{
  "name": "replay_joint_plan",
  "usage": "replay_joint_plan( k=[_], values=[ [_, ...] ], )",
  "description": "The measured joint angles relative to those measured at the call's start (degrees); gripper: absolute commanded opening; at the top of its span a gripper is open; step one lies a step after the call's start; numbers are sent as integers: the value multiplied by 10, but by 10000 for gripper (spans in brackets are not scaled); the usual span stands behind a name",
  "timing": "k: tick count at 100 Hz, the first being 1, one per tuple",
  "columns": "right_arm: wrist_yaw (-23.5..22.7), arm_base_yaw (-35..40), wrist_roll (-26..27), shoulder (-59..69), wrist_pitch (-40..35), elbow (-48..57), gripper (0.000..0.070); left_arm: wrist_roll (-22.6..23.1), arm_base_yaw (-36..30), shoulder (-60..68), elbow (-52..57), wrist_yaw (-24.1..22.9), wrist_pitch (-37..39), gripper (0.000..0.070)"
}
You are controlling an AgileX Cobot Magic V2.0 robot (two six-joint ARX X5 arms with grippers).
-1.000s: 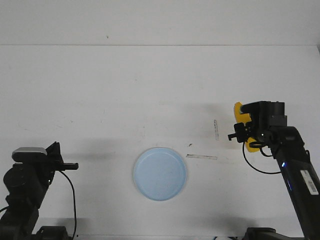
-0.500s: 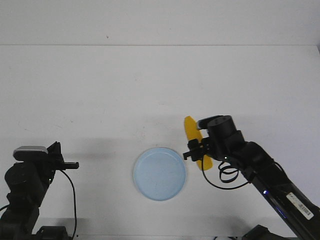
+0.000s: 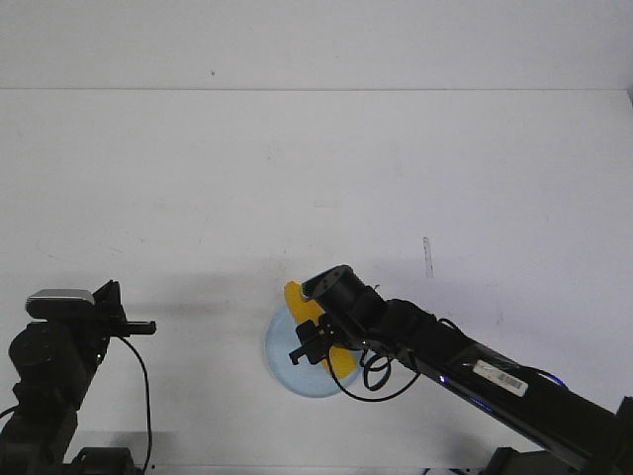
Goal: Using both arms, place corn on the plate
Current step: 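Carry the corn with the right gripper and lower it onto the plate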
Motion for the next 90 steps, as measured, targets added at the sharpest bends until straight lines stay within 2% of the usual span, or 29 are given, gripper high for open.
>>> replay_joint_plan(
  k=[21, 51, 61, 69, 84, 86, 90],
  values=[
    [19, 0, 0, 59, 0, 0, 200, 0, 0, 0, 0, 0, 0, 0],
    [28, 0, 0, 77, 0, 0, 203, 0, 0, 0, 0, 0, 0, 0],
    [29, 0, -4, 77, 0, 0, 238, 0, 0, 0, 0, 0, 0, 0],
    [29, 0, -12, 77, 0, 0, 337, 0, 0, 0, 0, 0, 0, 0],
    [29, 0, -36, 77, 0, 0, 667, 3, 0, 0, 0, 0, 0, 0],
    [29, 0, -39, 77, 0, 0, 695, 4, 0, 0, 0, 0, 0, 0],
    [29, 0, -45, 77, 0, 0, 700, 6, 0, 0, 0, 0, 0, 0]
  ],
)
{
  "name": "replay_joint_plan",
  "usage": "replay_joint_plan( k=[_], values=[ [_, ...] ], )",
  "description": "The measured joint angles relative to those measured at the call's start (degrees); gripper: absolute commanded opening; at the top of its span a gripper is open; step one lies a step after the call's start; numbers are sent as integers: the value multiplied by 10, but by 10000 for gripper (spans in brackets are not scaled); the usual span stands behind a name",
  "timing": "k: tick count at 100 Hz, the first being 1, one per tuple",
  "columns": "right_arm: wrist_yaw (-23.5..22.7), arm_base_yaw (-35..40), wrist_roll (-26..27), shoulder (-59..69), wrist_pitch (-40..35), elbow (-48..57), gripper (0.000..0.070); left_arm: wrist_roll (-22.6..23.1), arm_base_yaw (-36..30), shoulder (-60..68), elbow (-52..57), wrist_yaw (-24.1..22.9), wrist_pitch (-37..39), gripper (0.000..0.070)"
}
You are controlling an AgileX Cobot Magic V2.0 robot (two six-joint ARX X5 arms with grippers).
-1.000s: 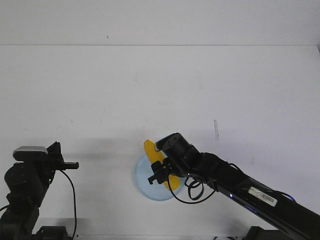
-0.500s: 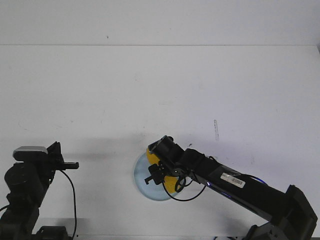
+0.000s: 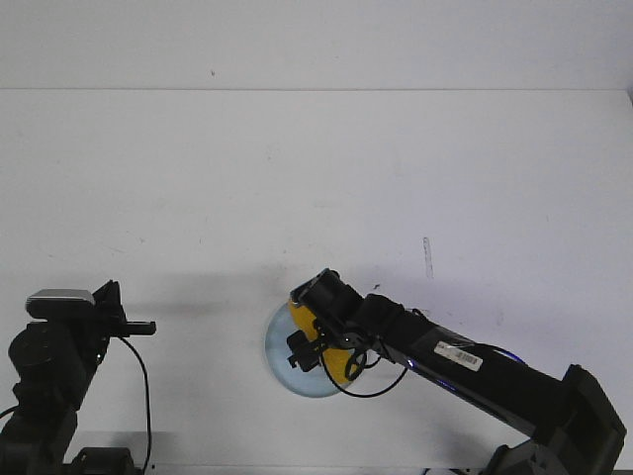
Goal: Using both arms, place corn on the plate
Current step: 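Carry the corn with the right gripper and lower it onto the plate, then open the right gripper and withdraw it from the plate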
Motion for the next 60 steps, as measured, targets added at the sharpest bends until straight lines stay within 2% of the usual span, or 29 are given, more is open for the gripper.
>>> replay_joint_plan(
  k=[30, 33, 45, 60],
  values=[
    [0, 0, -24, 0, 10, 18, 699, 7, 0, 0, 0, 0, 0, 0],
    [0, 0, -27, 0, 10, 28, 679, 7, 0, 0, 0, 0, 0, 0],
    [0, -9, -41, 0, 8, 80, 540, 7, 0, 0, 0, 0, 0, 0],
    [0, -34, -68, -1, -8, 144, 262, 7, 0, 0, 0, 0, 0, 0]
  ],
)
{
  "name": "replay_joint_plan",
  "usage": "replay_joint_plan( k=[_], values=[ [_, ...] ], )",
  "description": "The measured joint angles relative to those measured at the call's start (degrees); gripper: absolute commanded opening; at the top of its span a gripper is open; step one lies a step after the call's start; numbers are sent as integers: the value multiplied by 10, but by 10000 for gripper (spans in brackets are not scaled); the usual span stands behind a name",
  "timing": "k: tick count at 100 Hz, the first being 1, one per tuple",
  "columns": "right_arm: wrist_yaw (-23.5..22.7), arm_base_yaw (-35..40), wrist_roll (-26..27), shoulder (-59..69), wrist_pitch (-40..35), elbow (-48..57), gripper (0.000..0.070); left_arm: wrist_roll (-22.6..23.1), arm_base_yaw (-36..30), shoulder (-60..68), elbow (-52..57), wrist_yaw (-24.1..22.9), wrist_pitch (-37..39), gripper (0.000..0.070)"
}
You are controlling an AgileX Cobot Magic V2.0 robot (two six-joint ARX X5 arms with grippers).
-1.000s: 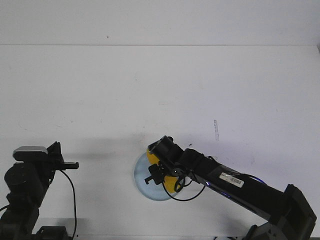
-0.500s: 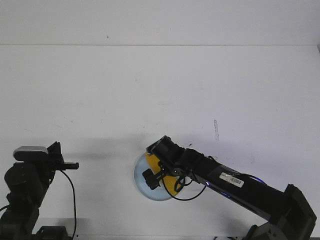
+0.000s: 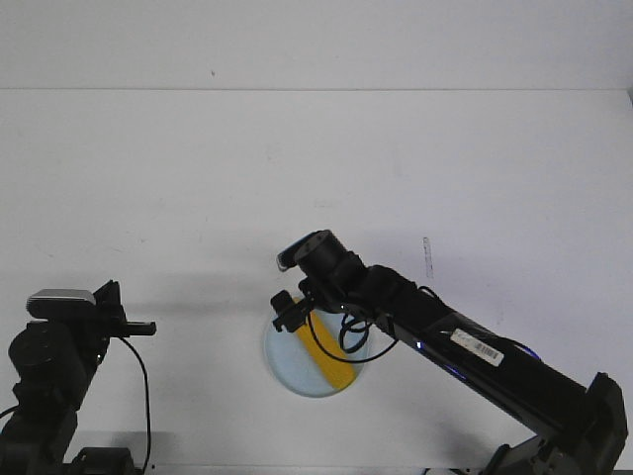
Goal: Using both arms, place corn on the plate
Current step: 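Open the right gripper and withdraw it from the plate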
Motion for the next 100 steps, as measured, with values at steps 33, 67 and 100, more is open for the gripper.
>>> replay_joint_plan(
  k=[33, 67, 100],
  values=[
    [60, -147, -75, -65, -42, 37, 0, 0, 0, 0, 0, 0, 0, 0],
    [84, -340, -110, -168, -28, -96, 0, 0, 0, 0, 0, 0, 0, 0],
    [83, -448, -120, -338, 63, -336, 0, 0, 0, 0, 0, 0, 0, 0]
  ],
)
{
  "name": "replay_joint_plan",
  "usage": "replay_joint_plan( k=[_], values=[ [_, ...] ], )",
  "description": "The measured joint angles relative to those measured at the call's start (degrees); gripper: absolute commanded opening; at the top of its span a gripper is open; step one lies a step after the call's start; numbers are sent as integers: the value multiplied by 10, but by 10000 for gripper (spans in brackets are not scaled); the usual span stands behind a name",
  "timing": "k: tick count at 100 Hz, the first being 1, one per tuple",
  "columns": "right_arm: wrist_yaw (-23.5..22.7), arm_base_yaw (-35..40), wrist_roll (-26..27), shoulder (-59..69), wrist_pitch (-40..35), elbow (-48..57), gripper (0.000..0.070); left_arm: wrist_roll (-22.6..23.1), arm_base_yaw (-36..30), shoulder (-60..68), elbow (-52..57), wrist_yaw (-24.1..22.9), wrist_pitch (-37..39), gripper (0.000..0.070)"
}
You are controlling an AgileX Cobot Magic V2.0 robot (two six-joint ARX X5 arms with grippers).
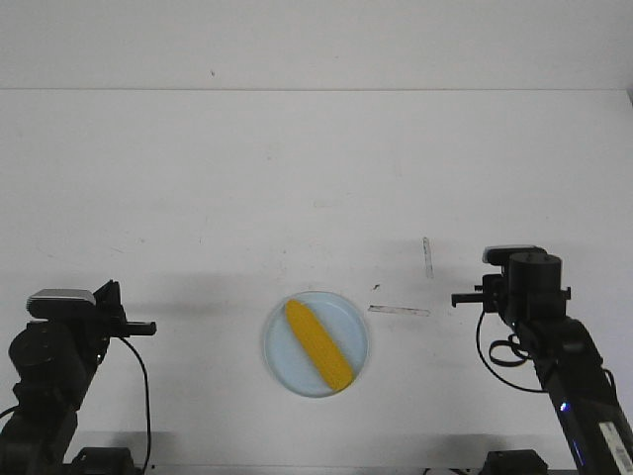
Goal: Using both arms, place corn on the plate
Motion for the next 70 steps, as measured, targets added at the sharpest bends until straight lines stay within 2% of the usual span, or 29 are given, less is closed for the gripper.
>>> replay_joint_plan(
  k=[19, 47, 70],
  values=[
    [-2, -3, 0, -112, 34, -75, 0, 0, -8, 0, 0, 0, 0, 0],
    [-6, -3, -1, -280, 30, -118, 0, 0, -15, 0, 0, 0, 0, 0],
    [-64, -3, -14, -401, 30, -118, 0, 0, -15, 0, 0, 0, -3, 0]
  ],
)
